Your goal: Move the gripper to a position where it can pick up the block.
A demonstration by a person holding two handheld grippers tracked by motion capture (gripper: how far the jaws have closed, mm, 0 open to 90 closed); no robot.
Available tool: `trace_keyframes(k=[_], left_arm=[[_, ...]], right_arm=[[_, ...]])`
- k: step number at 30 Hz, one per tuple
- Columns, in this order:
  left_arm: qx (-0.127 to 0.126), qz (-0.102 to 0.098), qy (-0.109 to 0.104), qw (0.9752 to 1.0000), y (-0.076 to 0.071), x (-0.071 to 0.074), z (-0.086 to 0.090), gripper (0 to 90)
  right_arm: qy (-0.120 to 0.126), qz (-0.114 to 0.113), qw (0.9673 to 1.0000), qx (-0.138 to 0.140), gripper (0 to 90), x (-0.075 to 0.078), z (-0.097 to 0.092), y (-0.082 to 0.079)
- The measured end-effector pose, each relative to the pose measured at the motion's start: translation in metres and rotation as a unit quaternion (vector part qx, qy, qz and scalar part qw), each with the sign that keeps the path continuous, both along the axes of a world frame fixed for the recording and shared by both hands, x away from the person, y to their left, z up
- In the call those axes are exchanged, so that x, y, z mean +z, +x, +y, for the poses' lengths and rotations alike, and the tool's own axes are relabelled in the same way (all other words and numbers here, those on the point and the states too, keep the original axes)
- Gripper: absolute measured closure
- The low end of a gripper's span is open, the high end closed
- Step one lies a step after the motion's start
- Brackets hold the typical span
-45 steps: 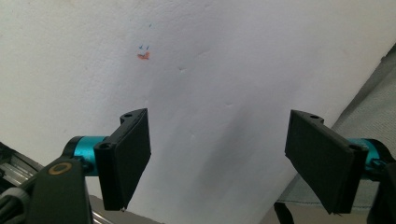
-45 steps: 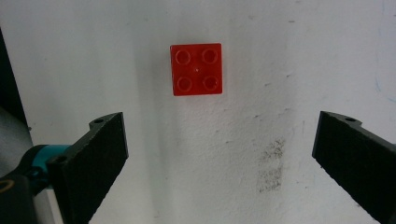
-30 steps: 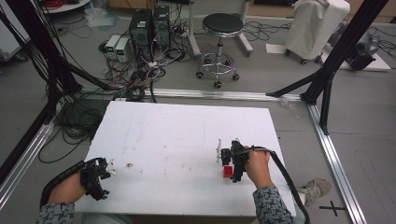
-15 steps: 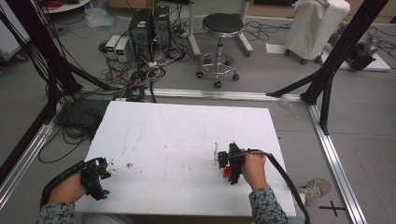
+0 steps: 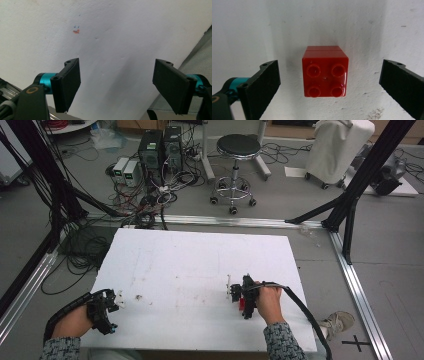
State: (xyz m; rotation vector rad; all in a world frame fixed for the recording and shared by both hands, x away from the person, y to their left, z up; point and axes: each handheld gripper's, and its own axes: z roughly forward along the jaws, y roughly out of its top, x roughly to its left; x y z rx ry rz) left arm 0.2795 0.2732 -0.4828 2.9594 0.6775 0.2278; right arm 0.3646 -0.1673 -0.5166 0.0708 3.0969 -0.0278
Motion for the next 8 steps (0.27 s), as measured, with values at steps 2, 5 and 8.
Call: trace_keyframes(k=[2,5,8], left_arm=[[0.0,0.002,0.0,1.0,0.0001,0.0,0.0001,22.7],[0.0,0.002,0.0,1.0,0.0002,0.0003,0.0005,22.7],[0.0,0.002,0.001,1.0,0.0005,0.0003,0.0006,22.7]], right_arm=[[0.001,0.0,1.0,0.0,2.6,0.0005,0.0002,0.0001],[0.0,-0.001,1.0,0.001,2.6,0.0001,-0.0001,0.0],[-0.001,-0.002,1.0,-0.001,2.6,0.0008,-0.0002,-0.0007]])
